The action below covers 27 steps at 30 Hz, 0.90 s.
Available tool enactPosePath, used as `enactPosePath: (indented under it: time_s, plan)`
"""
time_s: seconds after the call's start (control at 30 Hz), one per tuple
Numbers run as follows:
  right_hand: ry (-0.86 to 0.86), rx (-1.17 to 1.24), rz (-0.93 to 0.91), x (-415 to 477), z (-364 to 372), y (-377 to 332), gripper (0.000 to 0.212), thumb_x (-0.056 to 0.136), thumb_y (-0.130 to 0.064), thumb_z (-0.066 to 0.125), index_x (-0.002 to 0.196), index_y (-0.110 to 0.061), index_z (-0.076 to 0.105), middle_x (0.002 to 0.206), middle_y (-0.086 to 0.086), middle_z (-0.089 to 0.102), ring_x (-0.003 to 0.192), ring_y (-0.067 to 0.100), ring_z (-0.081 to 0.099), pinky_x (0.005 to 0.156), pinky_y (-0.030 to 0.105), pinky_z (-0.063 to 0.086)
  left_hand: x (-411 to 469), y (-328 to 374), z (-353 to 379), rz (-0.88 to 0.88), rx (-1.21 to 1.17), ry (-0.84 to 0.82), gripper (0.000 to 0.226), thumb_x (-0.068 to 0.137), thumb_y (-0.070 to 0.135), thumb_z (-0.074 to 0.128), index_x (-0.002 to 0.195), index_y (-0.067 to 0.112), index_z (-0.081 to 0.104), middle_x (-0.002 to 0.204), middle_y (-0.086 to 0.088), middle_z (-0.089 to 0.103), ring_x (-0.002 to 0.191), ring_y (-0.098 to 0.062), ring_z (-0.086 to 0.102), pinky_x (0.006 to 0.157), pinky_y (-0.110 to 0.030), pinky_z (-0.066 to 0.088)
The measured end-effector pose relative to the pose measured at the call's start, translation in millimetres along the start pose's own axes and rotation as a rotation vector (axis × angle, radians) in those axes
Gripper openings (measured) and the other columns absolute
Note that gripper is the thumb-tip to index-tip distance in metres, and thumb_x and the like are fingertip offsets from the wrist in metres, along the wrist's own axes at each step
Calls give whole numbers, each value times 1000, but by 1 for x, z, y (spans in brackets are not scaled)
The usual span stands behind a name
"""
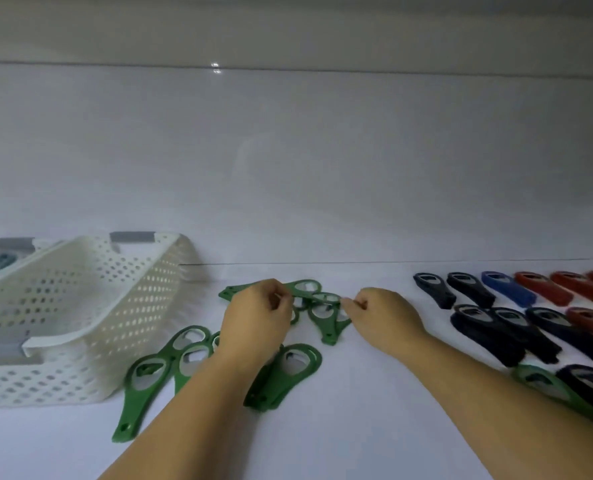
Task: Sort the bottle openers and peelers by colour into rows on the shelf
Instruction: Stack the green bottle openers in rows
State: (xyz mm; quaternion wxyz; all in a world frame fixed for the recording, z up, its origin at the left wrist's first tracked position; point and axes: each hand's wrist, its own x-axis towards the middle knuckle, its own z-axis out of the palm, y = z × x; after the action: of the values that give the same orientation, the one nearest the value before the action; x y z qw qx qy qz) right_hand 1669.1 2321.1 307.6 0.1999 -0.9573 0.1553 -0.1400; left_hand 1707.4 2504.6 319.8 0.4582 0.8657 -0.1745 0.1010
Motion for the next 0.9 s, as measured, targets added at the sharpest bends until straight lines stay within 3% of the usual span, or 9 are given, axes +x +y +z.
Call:
enactPosePath:
  time_s: [0.13, 0.27, 0.4, 0.5, 0.6, 0.73, 0.9]
  plan:
    - [44, -15, 77, 12, 2, -11, 61, 87, -71, 32, 60, -18, 40, 58, -5, 46, 53, 15, 42, 48, 28, 28, 6, -4, 1, -28, -33, -9, 17, 88, 15, 53, 78, 21, 66, 57, 1, 61, 49, -14, 48, 52, -28, 43]
    - [-122, -27, 10, 4, -5, -13, 60, 73, -79, 48, 62, -20, 41, 58, -7, 45, 54, 13, 42, 52, 30, 30, 9, 2, 1, -206, -398, -56, 20, 91, 7, 54, 77, 13, 67, 55, 0, 59, 50, -11, 53, 45, -22, 43]
    - [-222, 45, 4, 8, -6, -14, 54, 70, -55, 71, 52, -20, 33, 50, -5, 35, 49, 15, 34, 49, 28, 25, 10, 7, 3, -285, -595, -86, 20, 92, 3, 52, 78, 6, 66, 63, -7, 63, 55, -14, 61, 52, -25, 53]
    - [-251, 184, 57, 13, -10, -8, 54, 68, -39, 76, 50, -19, 29, 48, -5, 28, 45, 15, 28, 47, 26, 21, 11, 7, 5, -332, -672, -82, 19, 91, 0, 53, 79, 2, 67, 75, -12, 68, 68, -17, 68, 67, -29, 59]
    - [-295, 369, 107, 15, -16, 1, 54, 71, -29, 76, 45, -18, 31, 38, -8, 31, 43, 13, 31, 47, 24, 22, 10, 8, 5, -368, -710, -56, 18, 91, 1, 54, 81, -1, 69, 86, -15, 72, 83, -22, 71, 74, -29, 59]
    - [-302, 628, 179, 17, -23, 9, 28, 79, -26, 72, 61, -10, 57, 47, -5, 53, 50, 13, 36, 48, 22, 27, 6, 10, 5, -399, -738, -72, 24, 95, 10, 52, 86, -3, 69, 89, -17, 73, 85, -25, 72, 70, -28, 59]
    - [-240, 845, 189, 15, -25, 8, 25, 84, -26, 69, 68, -8, 64, 59, 0, 53, 54, 13, 38, 50, 21, 30, 1, 13, 9, -388, -696, -243, 36, 96, 29, 51, 99, -2, 68, 93, -16, 74, 87, -26, 72, 63, -27, 56]
